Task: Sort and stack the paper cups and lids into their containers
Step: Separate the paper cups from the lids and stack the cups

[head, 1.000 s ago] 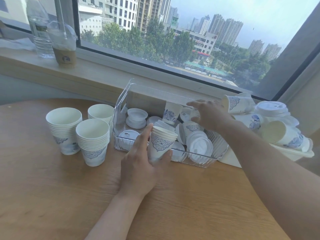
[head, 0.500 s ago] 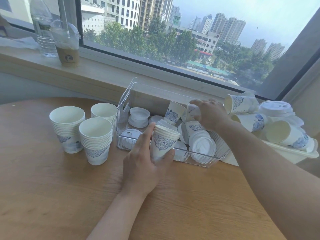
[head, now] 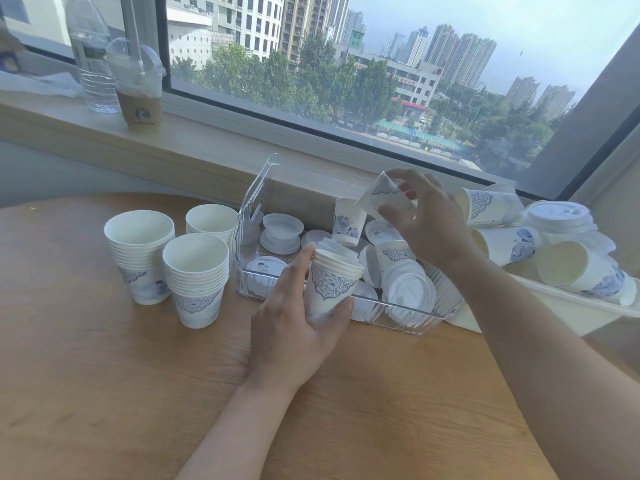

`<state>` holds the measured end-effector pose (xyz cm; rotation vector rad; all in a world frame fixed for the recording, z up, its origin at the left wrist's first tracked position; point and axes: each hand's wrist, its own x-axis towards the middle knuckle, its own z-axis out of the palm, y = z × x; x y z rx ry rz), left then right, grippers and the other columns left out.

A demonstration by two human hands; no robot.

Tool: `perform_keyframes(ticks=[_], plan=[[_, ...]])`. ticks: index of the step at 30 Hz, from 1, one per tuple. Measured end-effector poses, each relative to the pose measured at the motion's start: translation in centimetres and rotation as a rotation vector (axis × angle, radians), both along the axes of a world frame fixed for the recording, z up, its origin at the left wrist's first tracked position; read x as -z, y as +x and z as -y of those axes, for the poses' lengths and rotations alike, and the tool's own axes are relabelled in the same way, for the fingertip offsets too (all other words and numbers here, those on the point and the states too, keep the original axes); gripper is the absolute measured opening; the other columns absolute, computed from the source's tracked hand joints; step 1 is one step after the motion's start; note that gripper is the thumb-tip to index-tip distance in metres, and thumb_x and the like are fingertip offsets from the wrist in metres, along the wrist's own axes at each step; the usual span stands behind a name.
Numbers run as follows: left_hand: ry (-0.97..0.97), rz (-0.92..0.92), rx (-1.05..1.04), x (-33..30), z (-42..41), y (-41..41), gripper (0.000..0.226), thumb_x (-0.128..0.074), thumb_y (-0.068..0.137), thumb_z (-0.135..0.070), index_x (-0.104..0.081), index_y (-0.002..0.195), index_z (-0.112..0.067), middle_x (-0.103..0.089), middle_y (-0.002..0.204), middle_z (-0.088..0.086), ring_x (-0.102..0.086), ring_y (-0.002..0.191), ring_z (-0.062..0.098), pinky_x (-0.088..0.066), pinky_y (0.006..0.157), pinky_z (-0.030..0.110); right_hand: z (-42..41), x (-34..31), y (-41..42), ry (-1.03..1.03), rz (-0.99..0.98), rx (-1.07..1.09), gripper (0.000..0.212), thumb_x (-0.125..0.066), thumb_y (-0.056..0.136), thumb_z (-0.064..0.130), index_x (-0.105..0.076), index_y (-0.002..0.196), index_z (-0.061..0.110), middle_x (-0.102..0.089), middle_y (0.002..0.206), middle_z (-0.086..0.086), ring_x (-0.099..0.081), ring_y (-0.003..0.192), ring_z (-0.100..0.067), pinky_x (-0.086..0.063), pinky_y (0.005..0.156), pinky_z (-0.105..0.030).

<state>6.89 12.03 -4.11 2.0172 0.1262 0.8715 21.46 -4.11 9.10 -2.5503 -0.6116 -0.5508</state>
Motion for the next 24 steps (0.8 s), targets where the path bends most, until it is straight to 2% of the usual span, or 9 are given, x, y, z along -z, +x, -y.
perform_keyframes(ticks=[2, 4, 7, 10, 13, 17, 19, 21, 24], plan=[[-0.003, 0.002, -0.002, 0.0, 0.0, 0.0, 0.086, -0.064, 0.081, -0.065, -0.049, 0.156, -0.023, -0.068, 0.132, -0.007, -0.063, 0.112, 0.007, -0.052, 0.083, 0.026, -0.5, -0.2, -1.7, 0.218, -0.166, -0.096, 0.047, -0.074, 0.096, 0.035, -0.057, 0.14, 0.035, -0.067, 0.117, 0.007, -0.068, 0.101, -0.006, -0.054, 0.079, -0.018], [-0.003, 0.007, -0.003, 0.1, 0.0, 0.0, 0.086, -0.064, 0.081, -0.065, -0.048, 0.156, -0.025, -0.068, 0.132, -0.007, -0.062, 0.112, 0.007, -0.054, 0.081, 0.029, -1.0, 0.1, -3.4, 0.433, -0.395, -0.222, 0.045, -0.074, 0.097, 0.03, -0.058, 0.14, 0.031, -0.07, 0.112, 0.003, -0.073, 0.094, -0.004, -0.054, 0.069, -0.012], [0.008, 0.014, 0.001, 0.1, 0.0, 0.0, 0.086, -0.066, 0.082, -0.064, -0.044, 0.158, -0.028, -0.067, 0.135, -0.008, -0.064, 0.114, 0.008, -0.054, 0.082, 0.028, -1.7, 0.9, -5.2, 0.586, -0.561, -0.333, 0.044, -0.071, 0.099, 0.022, -0.057, 0.14, 0.027, -0.071, 0.115, -0.005, -0.076, 0.101, -0.014, -0.055, 0.08, -0.015], [0.014, 0.029, -0.001, 0.1, 0.1, 0.0, 0.089, -0.067, 0.083, -0.063, -0.039, 0.161, -0.032, -0.065, 0.139, -0.011, -0.063, 0.116, 0.005, -0.048, 0.082, 0.023, -2.3, 1.6, -6.1, 0.6, -0.6, -0.36, 0.042, -0.069, 0.1, 0.022, -0.058, 0.14, 0.027, -0.069, 0.121, -0.012, -0.073, 0.109, -0.023, -0.059, 0.092, -0.03], [0.011, 0.042, -0.006, 0.1, 0.0, 0.0, 0.09, -0.068, 0.082, -0.062, -0.035, 0.162, -0.034, -0.065, 0.139, -0.013, -0.067, 0.109, 0.007, -0.047, 0.079, 0.022, -2.6, 2.2, -6.6, 0.602, -0.618, -0.357, 0.042, -0.066, 0.101, 0.024, -0.057, 0.142, 0.027, -0.068, 0.123, -0.015, -0.072, 0.112, -0.025, -0.058, 0.095, -0.038], [0.002, 0.037, -0.018, 0.2, 0.0, 0.1, 0.09, -0.067, 0.082, -0.062, -0.034, 0.162, -0.035, -0.065, 0.136, -0.014, -0.068, 0.099, 0.009, -0.046, 0.073, 0.023, -2.6, 2.6, -7.0, 0.581, -0.571, -0.344, 0.04, -0.068, 0.101, 0.024, -0.059, 0.14, 0.028, -0.071, 0.116, -0.011, -0.073, 0.103, -0.016, -0.058, 0.084, -0.022], [-0.004, 0.038, -0.021, 0.3, -0.1, 0.2, 0.092, -0.066, 0.083, -0.063, -0.034, 0.164, -0.032, -0.064, 0.139, -0.011, -0.07, 0.098, 0.014, -0.05, 0.073, 0.026, -2.4, 3.0, -7.1, 0.555, -0.547, -0.333, 0.038, -0.071, 0.099, 0.024, -0.062, 0.136, 0.029, -0.072, 0.111, -0.008, -0.072, 0.1, -0.017, -0.055, 0.08, -0.017], [-0.019, 0.047, -0.017, 0.4, -0.2, 0.2, 0.092, -0.065, 0.085, -0.063, -0.032, 0.165, -0.031, -0.063, 0.141, -0.009, -0.071, 0.1, 0.017, -0.058, 0.073, 0.033, -2.0, 3.3, -7.2, 0.536, -0.535, -0.322, 0.031, -0.071, 0.099, 0.026, -0.066, 0.129, 0.03, -0.073, 0.109, -0.005, -0.071, 0.104, -0.02, -0.055, 0.085, -0.02], [-0.041, 0.056, -0.021, 0.4, -0.4, 0.1, 0.091, -0.065, 0.087, -0.062, -0.031, 0.166, -0.031, -0.064, 0.137, -0.007, -0.069, 0.104, 0.015, -0.061, 0.075, 0.042, -1.5, 3.6, -7.2, 0.451, -0.534, -0.316, 0.024, -0.067, 0.101, 0.031, -0.072, 0.125, 0.029, -0.076, 0.113, 0.001, -0.071, 0.107, -0.014, -0.054, 0.094, -0.023]])
